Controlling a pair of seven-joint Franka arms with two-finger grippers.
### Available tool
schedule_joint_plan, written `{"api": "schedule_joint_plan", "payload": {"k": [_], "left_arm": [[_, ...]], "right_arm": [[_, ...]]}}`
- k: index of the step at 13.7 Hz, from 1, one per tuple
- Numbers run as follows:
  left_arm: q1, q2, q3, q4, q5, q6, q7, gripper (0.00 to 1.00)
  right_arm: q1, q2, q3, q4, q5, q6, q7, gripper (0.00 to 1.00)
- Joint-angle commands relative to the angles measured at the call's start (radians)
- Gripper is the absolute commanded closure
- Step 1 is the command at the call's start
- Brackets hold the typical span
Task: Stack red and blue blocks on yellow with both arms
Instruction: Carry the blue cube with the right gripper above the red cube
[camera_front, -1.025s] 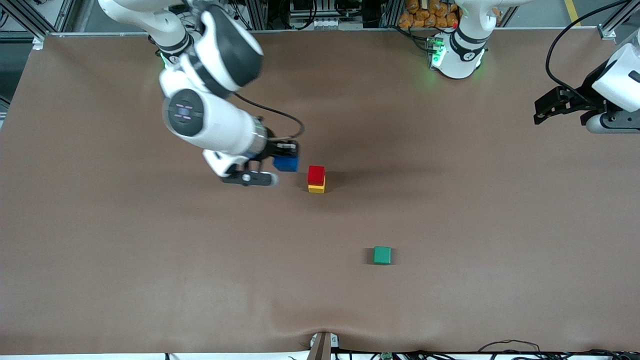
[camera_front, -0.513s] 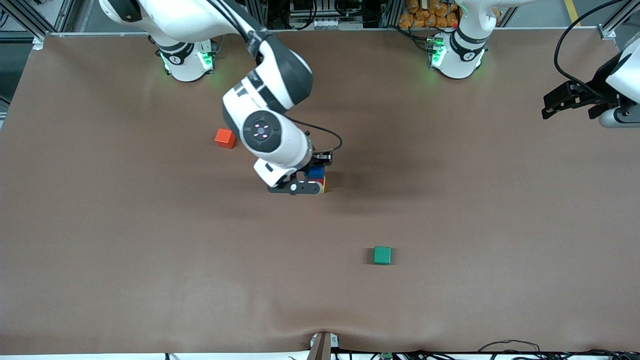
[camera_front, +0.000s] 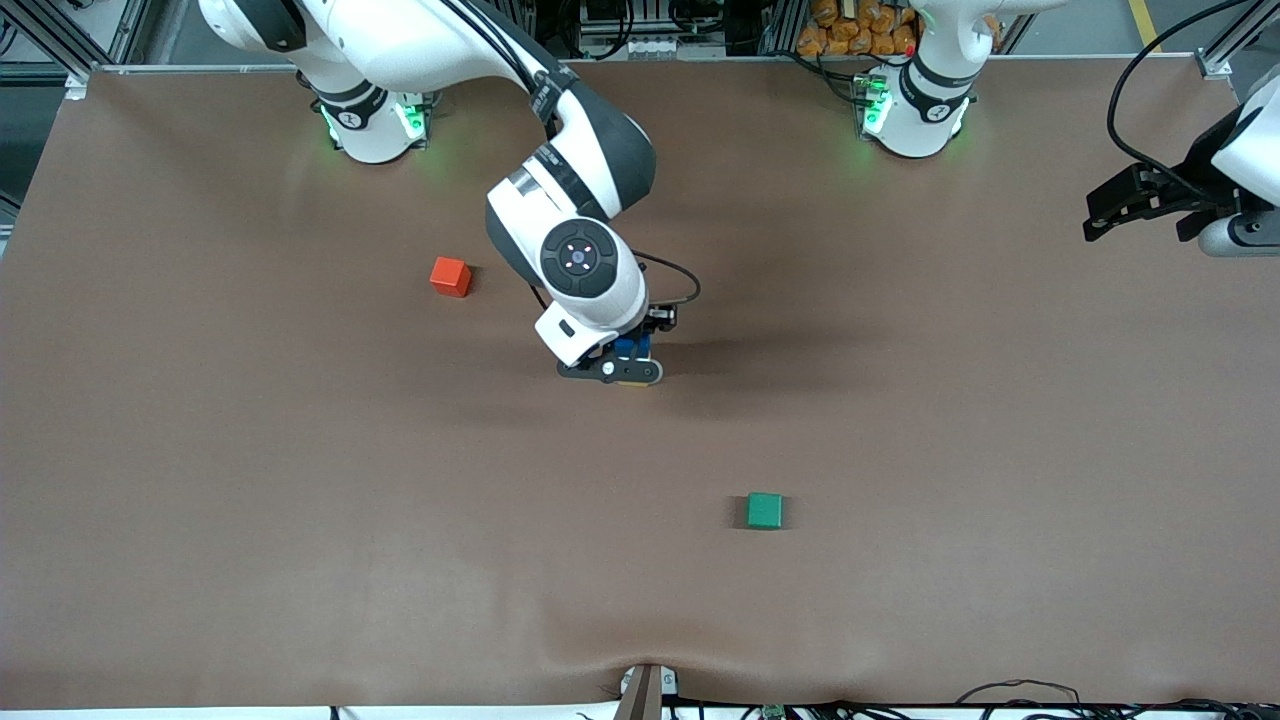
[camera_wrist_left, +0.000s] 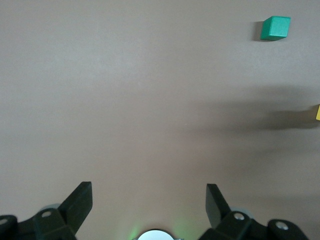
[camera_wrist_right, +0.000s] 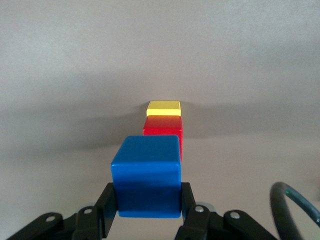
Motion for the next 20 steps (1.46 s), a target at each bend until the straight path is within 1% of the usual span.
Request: {"api": "schedule_joint_plan", "payload": {"k": [1, 3, 4, 6, 7, 14, 20], "left_arm": [[-0.001, -0.023, 0.003, -0.018, -0.017, 0.011, 0.017, 0.00], [-0.003, -0.026, 0.001, -0.018, -0.021, 0.013, 0.017, 0.00], [-0.004, -0.027, 0.001, -0.016, -0.021, 0.013, 0.017, 0.00], [-0.003, -0.027, 0.001, -0.012, -0.024, 0.016, 0.017, 0.00], [-0.003, -0.027, 0.001, -0.012, -0.026, 0.025, 0.017, 0.00], [-0.004, -0.029, 0.001, -0.012, -0.029, 0.038, 0.017, 0.00], [-0.004, -0.030, 0.001, -0.007, -0.026, 0.031, 0.019, 0.00]], "right_arm": [[0.009, 0.021, -0.010, 0.017, -0.025, -0.001, 0.033, 1.00], [0.006, 0.021, -0.010, 0.008, -0.028, -0.001, 0.040, 1.00], [0.009, 0.021, -0.010, 0.005, -0.029, 0.015, 0.040, 1.00], [0.020, 0.019, -0.010, -0.036, -0.029, 0.087, 0.049, 1.00], [0.023, 0.021, -0.010, -0.039, -0.031, 0.095, 0.061, 1.00], [0.023, 0.014, -0.010, -0.082, -0.029, 0.087, 0.093, 1.00], [0.023, 0.013, -0.010, -0.087, -0.028, 0.084, 0.093, 1.00]]}}
